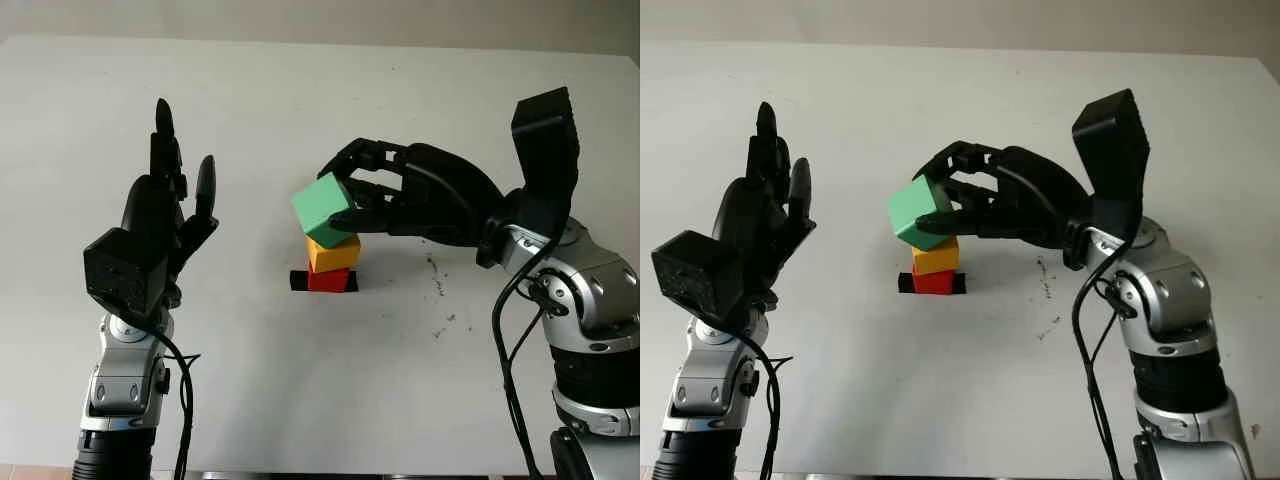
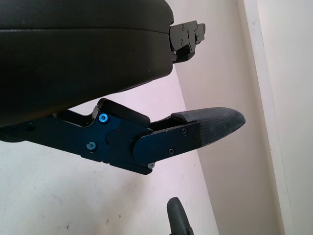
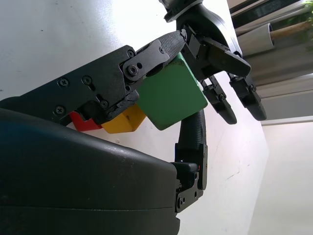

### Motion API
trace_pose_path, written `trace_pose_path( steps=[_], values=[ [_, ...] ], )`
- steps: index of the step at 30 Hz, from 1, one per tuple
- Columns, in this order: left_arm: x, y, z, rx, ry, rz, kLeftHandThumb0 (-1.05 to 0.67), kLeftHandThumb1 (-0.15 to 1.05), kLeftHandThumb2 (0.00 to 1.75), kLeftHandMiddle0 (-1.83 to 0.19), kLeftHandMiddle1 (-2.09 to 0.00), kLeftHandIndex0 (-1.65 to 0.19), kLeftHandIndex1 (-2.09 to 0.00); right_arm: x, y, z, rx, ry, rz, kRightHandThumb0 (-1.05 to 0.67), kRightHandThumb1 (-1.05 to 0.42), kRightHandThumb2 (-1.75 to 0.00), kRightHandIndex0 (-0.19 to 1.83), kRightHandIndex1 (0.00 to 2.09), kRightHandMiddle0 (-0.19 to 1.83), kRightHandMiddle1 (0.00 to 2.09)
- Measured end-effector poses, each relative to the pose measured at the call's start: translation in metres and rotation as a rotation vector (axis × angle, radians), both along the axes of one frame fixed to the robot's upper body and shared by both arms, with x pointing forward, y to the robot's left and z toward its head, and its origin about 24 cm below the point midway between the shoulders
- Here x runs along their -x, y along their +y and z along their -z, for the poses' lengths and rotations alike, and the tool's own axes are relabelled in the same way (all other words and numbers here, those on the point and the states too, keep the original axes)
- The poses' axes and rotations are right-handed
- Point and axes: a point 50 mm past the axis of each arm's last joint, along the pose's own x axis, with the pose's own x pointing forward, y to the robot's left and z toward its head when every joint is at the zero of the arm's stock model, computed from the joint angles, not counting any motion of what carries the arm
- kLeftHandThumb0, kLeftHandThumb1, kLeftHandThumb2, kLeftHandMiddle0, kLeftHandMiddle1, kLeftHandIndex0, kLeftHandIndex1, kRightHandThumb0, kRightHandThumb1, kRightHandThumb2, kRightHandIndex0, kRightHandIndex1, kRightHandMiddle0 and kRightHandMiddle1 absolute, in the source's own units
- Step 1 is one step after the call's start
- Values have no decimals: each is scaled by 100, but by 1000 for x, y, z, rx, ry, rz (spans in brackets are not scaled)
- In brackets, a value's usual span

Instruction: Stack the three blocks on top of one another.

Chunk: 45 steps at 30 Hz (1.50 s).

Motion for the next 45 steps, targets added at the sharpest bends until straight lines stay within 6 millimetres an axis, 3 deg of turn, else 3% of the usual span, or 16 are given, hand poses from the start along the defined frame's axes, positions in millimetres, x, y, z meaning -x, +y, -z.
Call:
trace_pose_path(
  steps=[15,23,38,42,45],
  values=[
    [0,0,0,13,0,5,-72,105,64,19,0,19,0,0,-5,2,10,-14,17,-45,-95,-5,16,5,25,157],
    [0,1,0,10,0,3,-71,105,65,19,0,19,0,1,-10,5,-3,25,22,-43,-92,-5,9,2,-2,131],
    [1,2,-2,-7,0,-1,-71,105,66,19,0,19,0,1,-11,6,-9,43,15,-52,-88,-5,0,1,-7,116],
    [1,2,-2,-5,-1,1,-71,105,66,19,0,19,0,3,-14,2,7,11,-12,-60,-88,-5,-6,1,-12,103],
    [1,2,-2,-5,-3,1,-71,105,66,19,0,19,0,5,-17,-4,55,-59,-44,-73,-87,-5,-17,3,-12,67]
  ],
)
